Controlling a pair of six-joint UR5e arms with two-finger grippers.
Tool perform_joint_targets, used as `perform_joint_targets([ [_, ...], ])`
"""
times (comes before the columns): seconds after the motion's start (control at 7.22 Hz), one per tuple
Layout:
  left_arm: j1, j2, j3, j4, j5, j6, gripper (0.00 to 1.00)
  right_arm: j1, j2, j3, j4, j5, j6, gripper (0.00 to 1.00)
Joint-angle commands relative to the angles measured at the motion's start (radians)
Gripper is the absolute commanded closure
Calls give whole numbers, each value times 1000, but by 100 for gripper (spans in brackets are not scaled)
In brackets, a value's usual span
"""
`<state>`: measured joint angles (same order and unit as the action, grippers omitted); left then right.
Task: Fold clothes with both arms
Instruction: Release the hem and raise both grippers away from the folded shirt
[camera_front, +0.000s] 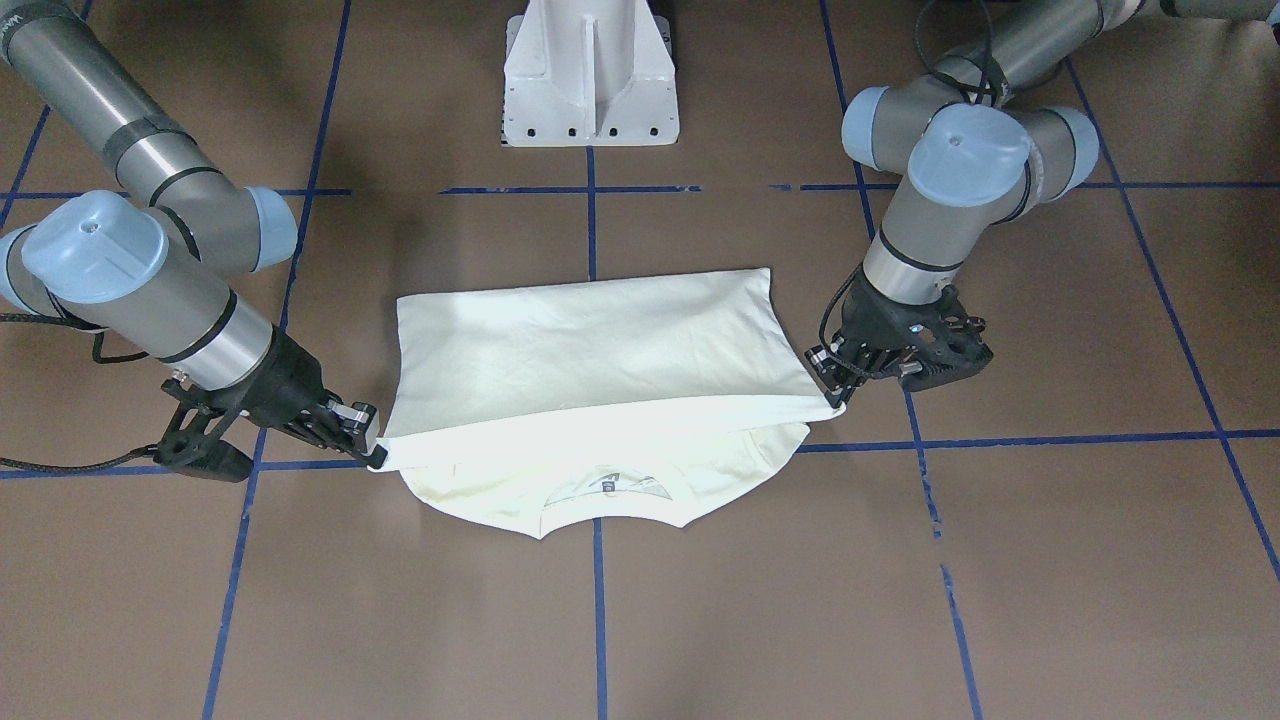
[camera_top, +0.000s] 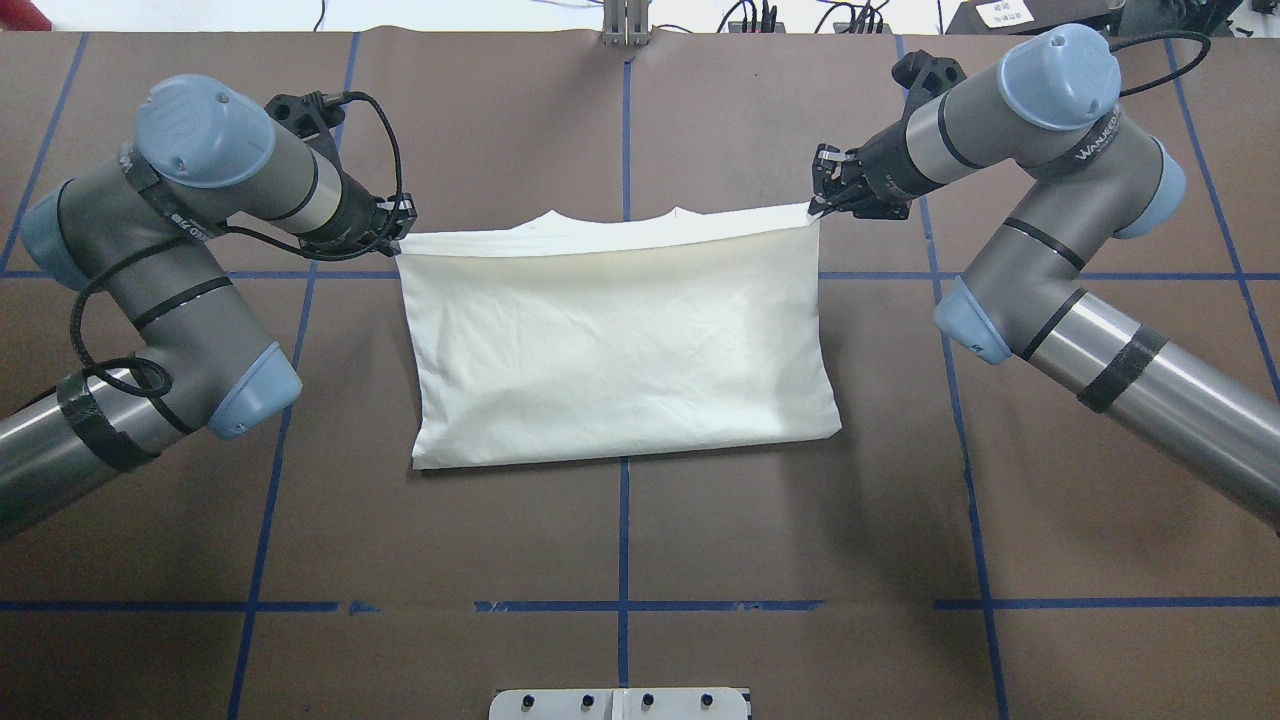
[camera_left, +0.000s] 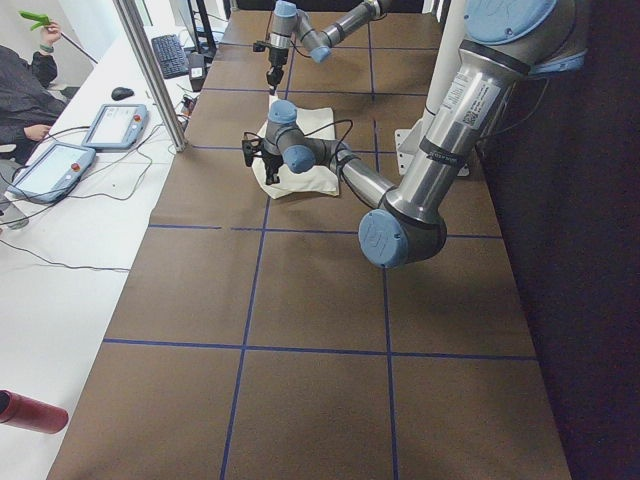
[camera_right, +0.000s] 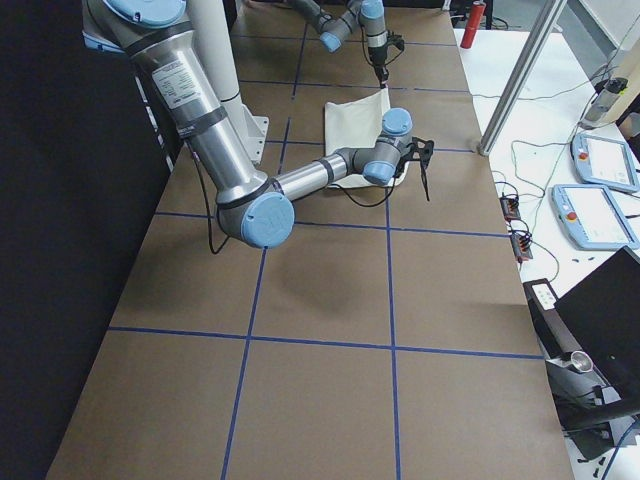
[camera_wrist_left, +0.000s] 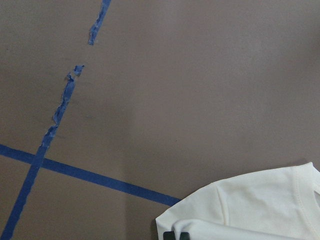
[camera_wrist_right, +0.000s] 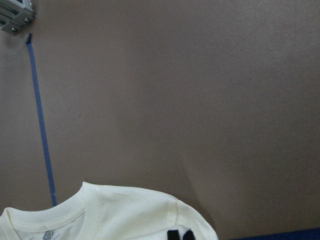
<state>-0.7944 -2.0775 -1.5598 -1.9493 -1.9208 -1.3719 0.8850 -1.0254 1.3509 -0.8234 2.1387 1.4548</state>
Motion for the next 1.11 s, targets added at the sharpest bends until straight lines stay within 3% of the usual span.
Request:
perform_joint_targets([
  [0.0,1,-16,18,-13,0,-4,100,-4,19,-29,0,-2,-1,100],
  [0.28,6,-22,20,-10,0,-6,100,-20,24,-29,4,-2,-1,100],
  [0.42,6,-21,21,-10,2,-6,82,-21,24,-29,4,-2,-1,61],
  [0.55,6,-21,26,-11,2,-4,9,-26,22,-29,6,-2,-1,1],
  [0.69,4,-25,29,-5,2,-6,0,-26,15,-29,6,3,-5,0],
  [0.97,0,-22,23,0,3,-6,0,-34,7,-10,9,4,-1,0],
])
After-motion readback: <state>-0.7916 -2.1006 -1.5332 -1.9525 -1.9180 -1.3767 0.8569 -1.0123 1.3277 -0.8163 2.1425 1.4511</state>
